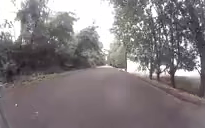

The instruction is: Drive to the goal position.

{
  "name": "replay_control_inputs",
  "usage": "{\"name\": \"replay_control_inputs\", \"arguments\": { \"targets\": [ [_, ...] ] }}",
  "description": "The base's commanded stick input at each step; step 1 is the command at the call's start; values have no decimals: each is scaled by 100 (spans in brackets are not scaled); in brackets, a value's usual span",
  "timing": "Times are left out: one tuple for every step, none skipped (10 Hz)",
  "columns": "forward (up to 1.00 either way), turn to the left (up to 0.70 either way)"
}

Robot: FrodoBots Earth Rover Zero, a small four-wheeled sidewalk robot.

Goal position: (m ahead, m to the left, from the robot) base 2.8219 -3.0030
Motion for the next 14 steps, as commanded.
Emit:
{"name": "replay_control_inputs", "arguments": {
  "targets": [
    [70, 35],
    [70, 35],
    [70, 35],
    [70, 35],
    [70, 29],
    [70, 12],
    [70, 0],
    [70, 0],
    [70, 0],
    [70, 0],
    [70, 0],
    [70, 0],
    [70, 0],
    [70, 0]
  ]
}}
